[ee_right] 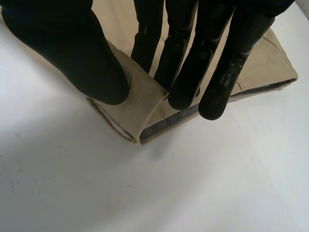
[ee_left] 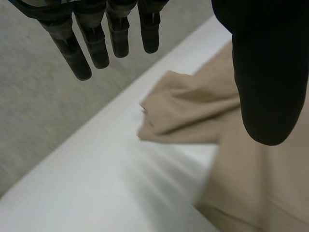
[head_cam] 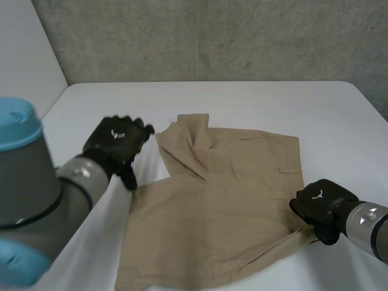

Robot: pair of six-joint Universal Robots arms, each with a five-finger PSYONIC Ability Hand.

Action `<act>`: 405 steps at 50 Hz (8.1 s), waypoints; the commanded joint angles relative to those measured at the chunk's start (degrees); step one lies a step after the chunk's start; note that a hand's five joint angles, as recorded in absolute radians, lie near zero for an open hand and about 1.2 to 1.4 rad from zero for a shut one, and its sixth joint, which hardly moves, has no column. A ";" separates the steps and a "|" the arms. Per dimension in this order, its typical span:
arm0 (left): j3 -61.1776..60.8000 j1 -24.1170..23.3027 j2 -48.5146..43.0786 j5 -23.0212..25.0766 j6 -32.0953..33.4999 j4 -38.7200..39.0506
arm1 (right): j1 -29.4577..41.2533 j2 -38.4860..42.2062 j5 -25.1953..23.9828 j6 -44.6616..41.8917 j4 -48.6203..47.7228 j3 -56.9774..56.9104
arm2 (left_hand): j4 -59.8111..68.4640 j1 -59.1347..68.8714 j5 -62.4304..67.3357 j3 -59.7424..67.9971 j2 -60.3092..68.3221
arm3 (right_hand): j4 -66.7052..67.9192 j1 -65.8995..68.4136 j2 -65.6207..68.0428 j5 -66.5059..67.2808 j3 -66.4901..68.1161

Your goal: Fold the shorts.

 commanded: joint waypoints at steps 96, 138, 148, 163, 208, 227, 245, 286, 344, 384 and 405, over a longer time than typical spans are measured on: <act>24.47 4.49 -25.04 7.59 12.80 4.39 | -0.77 5.70 0.56 1.66 -7.08 1.41 | 16.99 16.74 17.37 16.64 16.83 | 11.68 25.20 12.69 13.64 11.96; 54.44 8.45 -50.79 20.51 -1.08 -6.59 | -0.77 5.70 0.30 2.54 -8.05 1.41 | 20.03 19.77 20.40 19.67 19.86 | 11.68 25.20 12.69 13.64 11.96; 57.26 9.59 -53.16 13.06 8.29 -7.21 | -0.69 5.79 0.38 2.54 -8.05 1.41 | 18.85 18.59 19.22 18.49 18.69 | 11.68 25.20 12.69 13.64 11.96; 52.96 7.57 -47.82 8.65 13.16 -6.60 | -0.60 5.70 0.47 2.71 -8.05 1.58 | 9.43 9.18 9.81 9.08 9.27 | 11.68 25.20 12.69 13.64 11.96; -17.09 -7.10 7.57 -1.63 -16.46 -6.16 | 2.21 10.45 1.09 29.70 -17.63 -9.05 | 10.43 10.18 10.81 10.08 10.27 | 11.68 25.20 12.69 13.64 11.96; -18.50 -9.04 6.95 -4.10 -24.90 -11.52 | 2.21 10.62 4.16 29.70 -19.74 -8.00 | 10.77 10.51 11.14 10.41 10.61 | 11.68 25.20 12.69 13.64 11.96; -17.62 -9.83 1.85 -4.18 -24.55 -10.11 | 2.13 10.09 4.16 29.70 -19.74 -7.21 | 65.08 64.82 65.45 64.72 64.92 | 11.68 25.20 12.69 13.64 11.96; 48.81 3.70 -48.49 -1.12 11.48 18.80 | 7.66 39.96 11.02 17.23 -41.01 -42.35 | 65.08 64.82 65.45 64.72 64.92 | 11.68 25.20 12.69 13.64 11.96; -2.05 1.07 -9.49 2.32 -11.63 16.78 | 0.19 17.81 -0.93 30.49 -20.08 -17.67 | -2.85 -3.11 -2.48 -3.21 -3.02 | -50.35 -36.83 -49.34 -48.39 -50.07; -6.63 1.68 -6.32 0.91 -11.81 16.96 | -13.17 23.54 3.10 20.57 -22.46 -25.13 | -3.70 -3.95 -3.32 -4.05 -3.86 | 11.68 25.20 12.69 13.64 11.96; -6.11 2.56 -4.21 0.74 -11.81 17.22 | 14.86 20.37 -6.81 10.45 -33.09 -31.82 | -3.86 -4.12 -3.49 -4.22 -4.03 | 11.68 25.20 12.69 13.64 11.96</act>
